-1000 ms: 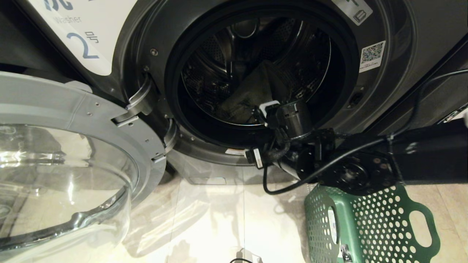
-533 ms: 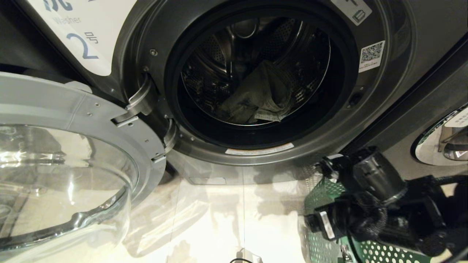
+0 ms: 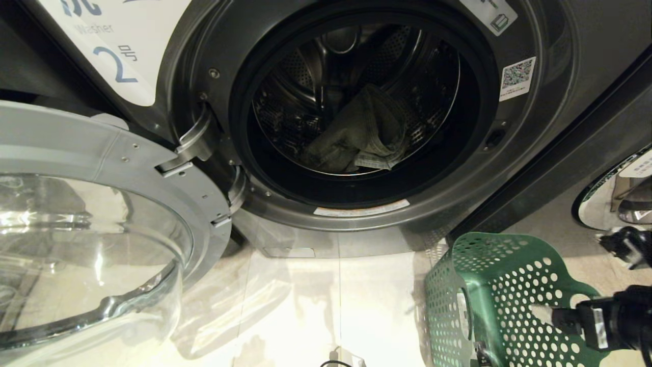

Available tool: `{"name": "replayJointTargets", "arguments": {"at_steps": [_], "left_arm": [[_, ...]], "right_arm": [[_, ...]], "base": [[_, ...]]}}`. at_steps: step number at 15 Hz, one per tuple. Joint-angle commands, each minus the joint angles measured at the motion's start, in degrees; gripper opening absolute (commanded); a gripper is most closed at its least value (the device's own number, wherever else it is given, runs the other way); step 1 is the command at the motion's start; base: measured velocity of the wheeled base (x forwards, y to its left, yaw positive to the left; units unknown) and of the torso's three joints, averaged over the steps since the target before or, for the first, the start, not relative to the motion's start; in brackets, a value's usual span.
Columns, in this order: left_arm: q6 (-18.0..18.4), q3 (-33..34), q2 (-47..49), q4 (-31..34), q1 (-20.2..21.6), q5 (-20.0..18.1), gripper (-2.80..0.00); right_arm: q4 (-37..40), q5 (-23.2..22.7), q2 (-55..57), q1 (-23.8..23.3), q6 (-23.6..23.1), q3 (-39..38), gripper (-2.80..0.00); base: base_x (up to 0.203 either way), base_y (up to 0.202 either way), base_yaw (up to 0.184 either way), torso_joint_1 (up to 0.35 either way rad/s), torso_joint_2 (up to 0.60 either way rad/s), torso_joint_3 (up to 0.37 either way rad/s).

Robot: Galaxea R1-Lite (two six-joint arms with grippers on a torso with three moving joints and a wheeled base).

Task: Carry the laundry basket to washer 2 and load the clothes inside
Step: Place the clothes into the washing machine

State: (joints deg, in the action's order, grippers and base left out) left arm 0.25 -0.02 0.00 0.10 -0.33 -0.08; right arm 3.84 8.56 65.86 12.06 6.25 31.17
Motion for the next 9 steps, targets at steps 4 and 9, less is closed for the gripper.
{"name": "replayJointTargets", "arguments": {"at_steps": [4,9], "left_arm": [[0.01,-0.06,0.09,-0.01,-0.02,-0.01,-2.8],[0.01,0.0,0.09,-0.01,-0.02,-0.01,-2.8]], "right_arm": [[-5.09,-7.22,-19.91,-11.01,-8.56,-10.21,0.0],[-9.72,-10.96,-37.0,-13.35,-10.76,-22.71,0.0]], "base": [[0.0,0.0,0.0,0.0,0.0,0.0],[0.0,0.0,0.0,0.0,0.0,0.0]]}}
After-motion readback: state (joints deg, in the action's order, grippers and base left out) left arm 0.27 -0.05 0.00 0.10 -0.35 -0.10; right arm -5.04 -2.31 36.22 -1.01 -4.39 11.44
